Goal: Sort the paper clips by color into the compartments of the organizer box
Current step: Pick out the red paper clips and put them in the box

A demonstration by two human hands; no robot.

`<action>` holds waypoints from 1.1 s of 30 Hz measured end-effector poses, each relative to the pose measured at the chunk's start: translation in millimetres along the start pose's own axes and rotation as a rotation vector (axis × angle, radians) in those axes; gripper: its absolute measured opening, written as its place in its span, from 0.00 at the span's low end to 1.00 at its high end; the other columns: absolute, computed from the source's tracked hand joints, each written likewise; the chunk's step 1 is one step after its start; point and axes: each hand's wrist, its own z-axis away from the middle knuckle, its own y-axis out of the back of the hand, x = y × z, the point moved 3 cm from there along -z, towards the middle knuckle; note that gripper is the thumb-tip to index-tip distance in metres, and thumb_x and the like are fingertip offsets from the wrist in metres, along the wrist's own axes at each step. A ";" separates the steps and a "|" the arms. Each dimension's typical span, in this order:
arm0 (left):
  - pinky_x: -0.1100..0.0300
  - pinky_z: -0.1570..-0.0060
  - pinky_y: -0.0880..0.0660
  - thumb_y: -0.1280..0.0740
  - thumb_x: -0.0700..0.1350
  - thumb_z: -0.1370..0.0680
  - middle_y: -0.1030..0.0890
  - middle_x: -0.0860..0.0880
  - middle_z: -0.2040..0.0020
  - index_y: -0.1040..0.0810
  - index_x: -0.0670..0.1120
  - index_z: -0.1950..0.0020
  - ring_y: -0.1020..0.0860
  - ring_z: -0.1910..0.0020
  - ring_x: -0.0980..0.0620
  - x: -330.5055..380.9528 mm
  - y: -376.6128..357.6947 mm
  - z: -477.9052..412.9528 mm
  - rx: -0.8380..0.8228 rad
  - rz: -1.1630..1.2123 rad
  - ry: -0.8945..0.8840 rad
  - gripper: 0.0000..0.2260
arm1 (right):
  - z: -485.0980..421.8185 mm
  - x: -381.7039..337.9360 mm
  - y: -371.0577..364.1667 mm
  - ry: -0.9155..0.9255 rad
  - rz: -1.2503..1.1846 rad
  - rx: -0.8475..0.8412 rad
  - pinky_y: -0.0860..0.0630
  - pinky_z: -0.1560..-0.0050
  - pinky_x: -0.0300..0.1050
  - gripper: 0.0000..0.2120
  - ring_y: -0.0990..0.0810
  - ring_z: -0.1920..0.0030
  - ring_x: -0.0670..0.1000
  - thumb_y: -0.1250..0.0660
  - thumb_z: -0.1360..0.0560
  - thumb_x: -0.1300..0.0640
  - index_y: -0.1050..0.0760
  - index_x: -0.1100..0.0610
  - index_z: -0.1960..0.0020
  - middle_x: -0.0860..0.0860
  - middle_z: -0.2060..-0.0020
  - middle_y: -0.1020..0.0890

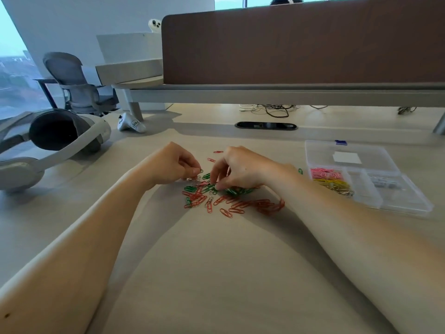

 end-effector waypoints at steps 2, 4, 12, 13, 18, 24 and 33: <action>0.61 0.53 0.23 0.28 0.43 0.26 0.15 0.51 0.60 0.16 0.49 0.56 0.18 0.58 0.53 -9.6 -2.4 -1.0 0.056 0.046 0.007 0.02 | -2.2 0.9 -4.6 0.011 0.022 -0.013 0.24 0.55 0.40 0.04 0.21 0.56 0.44 0.25 0.30 0.54 0.16 0.49 0.55 0.44 0.60 0.17; 0.60 0.53 0.23 0.28 0.44 0.26 0.16 0.52 0.61 0.16 0.49 0.56 0.19 0.59 0.54 -17.9 -4.1 -1.5 0.094 0.061 0.012 0.01 | -3.8 2.3 -6.5 0.013 0.037 -0.021 0.24 0.54 0.42 0.03 0.20 0.55 0.46 0.25 0.29 0.52 0.16 0.49 0.56 0.45 0.59 0.17; 0.62 0.60 0.27 0.27 0.46 0.27 0.19 0.51 0.58 0.17 0.53 0.57 0.23 0.58 0.53 -33.9 2.4 -3.9 0.152 -0.061 0.037 0.01 | -2.6 4.5 -1.2 0.002 -0.013 0.005 0.26 0.59 0.37 0.01 0.21 0.58 0.44 0.27 0.27 0.58 0.17 0.54 0.56 0.44 0.61 0.19; 0.62 0.59 0.26 0.27 0.48 0.27 0.19 0.52 0.59 0.17 0.52 0.58 0.23 0.58 0.53 -33.0 1.9 -3.2 0.160 -0.059 0.032 0.01 | -2.2 4.8 -0.2 0.000 -0.027 0.017 0.26 0.59 0.37 0.01 0.21 0.58 0.44 0.27 0.27 0.59 0.17 0.54 0.56 0.44 0.61 0.19; 0.66 0.65 0.30 0.26 0.54 0.29 0.19 0.56 0.62 0.16 0.51 0.58 0.23 0.61 0.58 -22.8 -7.3 -0.2 0.090 -0.151 -0.011 0.07 | -1.7 7.2 -0.4 -0.011 -0.108 0.018 0.28 0.61 0.33 0.07 0.21 0.58 0.40 0.29 0.26 0.61 0.18 0.51 0.51 0.43 0.60 0.19; 0.68 0.64 0.31 0.28 0.48 0.26 0.17 0.51 0.58 0.15 0.48 0.55 0.24 0.60 0.56 -20.8 -7.5 -0.6 0.017 -0.196 0.001 0.04 | -1.3 7.5 0.7 -0.010 -0.094 0.015 0.29 0.60 0.32 0.08 0.21 0.56 0.41 0.30 0.25 0.61 0.17 0.52 0.49 0.45 0.57 0.18; 0.68 0.64 0.31 0.29 0.47 0.25 0.17 0.51 0.58 0.17 0.49 0.55 0.23 0.62 0.58 -18.6 -10.8 0.8 0.050 -0.190 -0.034 0.03 | -0.5 3.7 2.1 0.033 -0.092 0.029 0.24 0.57 0.37 0.02 0.20 0.59 0.42 0.28 0.26 0.57 0.17 0.52 0.54 0.43 0.61 0.18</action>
